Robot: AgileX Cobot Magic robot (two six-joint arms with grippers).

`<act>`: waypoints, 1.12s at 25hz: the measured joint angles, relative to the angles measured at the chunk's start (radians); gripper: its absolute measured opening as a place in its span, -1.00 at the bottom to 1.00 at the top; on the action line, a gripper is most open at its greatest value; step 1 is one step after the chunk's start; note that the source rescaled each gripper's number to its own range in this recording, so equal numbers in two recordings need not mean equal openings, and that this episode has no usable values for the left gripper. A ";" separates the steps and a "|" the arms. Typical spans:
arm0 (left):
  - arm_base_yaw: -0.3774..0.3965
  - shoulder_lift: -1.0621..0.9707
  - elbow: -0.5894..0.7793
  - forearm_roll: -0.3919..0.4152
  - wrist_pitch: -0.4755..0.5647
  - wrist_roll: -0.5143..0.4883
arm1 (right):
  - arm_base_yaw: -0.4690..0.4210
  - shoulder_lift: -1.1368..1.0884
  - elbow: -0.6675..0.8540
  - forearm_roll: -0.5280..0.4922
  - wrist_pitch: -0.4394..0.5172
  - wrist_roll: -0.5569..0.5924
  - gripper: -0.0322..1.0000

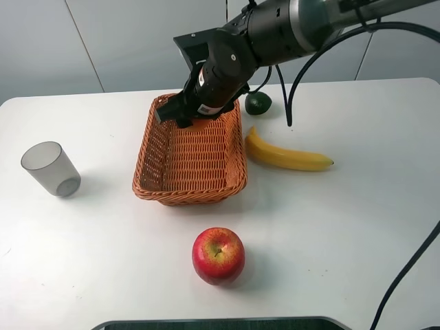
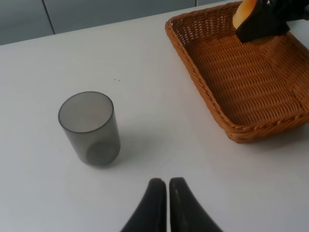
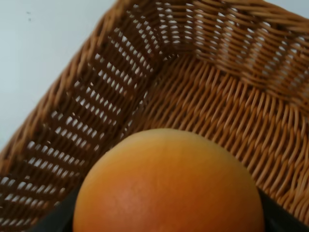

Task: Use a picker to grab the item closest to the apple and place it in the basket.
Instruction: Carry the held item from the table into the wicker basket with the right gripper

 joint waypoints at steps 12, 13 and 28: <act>0.000 0.000 0.000 0.000 0.000 0.000 | -0.002 0.073 0.000 -0.005 0.013 0.013 -0.93; 0.000 0.000 0.000 0.000 0.000 0.000 | -0.002 0.073 0.000 -0.005 0.013 0.013 -0.93; 0.000 0.000 0.000 0.000 0.000 0.000 | -0.002 0.051 0.000 -0.005 0.038 0.036 0.98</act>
